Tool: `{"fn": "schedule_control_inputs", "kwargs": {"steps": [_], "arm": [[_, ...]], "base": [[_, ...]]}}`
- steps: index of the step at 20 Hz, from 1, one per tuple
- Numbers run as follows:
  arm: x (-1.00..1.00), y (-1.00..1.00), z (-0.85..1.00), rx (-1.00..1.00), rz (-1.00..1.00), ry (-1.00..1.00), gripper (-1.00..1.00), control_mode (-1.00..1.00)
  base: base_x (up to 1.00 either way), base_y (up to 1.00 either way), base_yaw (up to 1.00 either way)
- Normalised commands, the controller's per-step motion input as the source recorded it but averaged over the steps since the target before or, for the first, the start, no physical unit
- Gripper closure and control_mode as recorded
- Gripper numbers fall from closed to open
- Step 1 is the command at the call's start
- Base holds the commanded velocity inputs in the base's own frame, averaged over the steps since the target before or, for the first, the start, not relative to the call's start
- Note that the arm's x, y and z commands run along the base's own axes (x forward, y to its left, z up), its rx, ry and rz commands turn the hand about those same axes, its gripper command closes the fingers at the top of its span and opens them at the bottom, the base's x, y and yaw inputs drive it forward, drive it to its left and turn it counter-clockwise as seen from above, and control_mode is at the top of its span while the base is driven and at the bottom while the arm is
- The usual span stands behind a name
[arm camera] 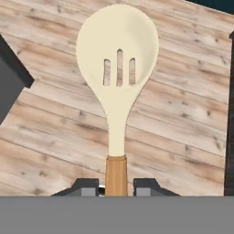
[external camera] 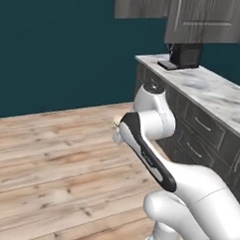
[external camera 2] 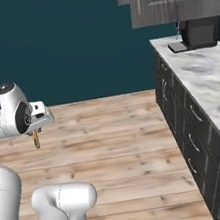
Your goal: Organize the utensils by type. Pick up the wooden spoons from the counter and place them in the open cabinet. Then pick up the metallic utensils from the counter and place them in the open drawer.
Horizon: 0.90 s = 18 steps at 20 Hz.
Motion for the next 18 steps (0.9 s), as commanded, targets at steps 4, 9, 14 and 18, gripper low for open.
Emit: {"fn": "schedule_control_inputs", "kwargs": {"steps": [4, 9, 14, 18], "arm": [[0.0, 0.0, 0.0, 0.0, 0.0, 0.0, 1.0, 1.0], [0.0, 0.0, 0.0, 0.0, 0.0, 0.0, 1.0, 1.0], [0.0, 0.0, 0.0, 0.0, 0.0, 0.0, 1.0, 1.0], [0.0, 0.0, 0.0, 0.0, 0.0, 0.0, 1.0, 1.0]], "base": [[1.0, 0.43, -0.13], [1.0, 0.4, -0.13], [1.0, 0.38, -0.15], [1.0, 0.39, -0.21]]}}
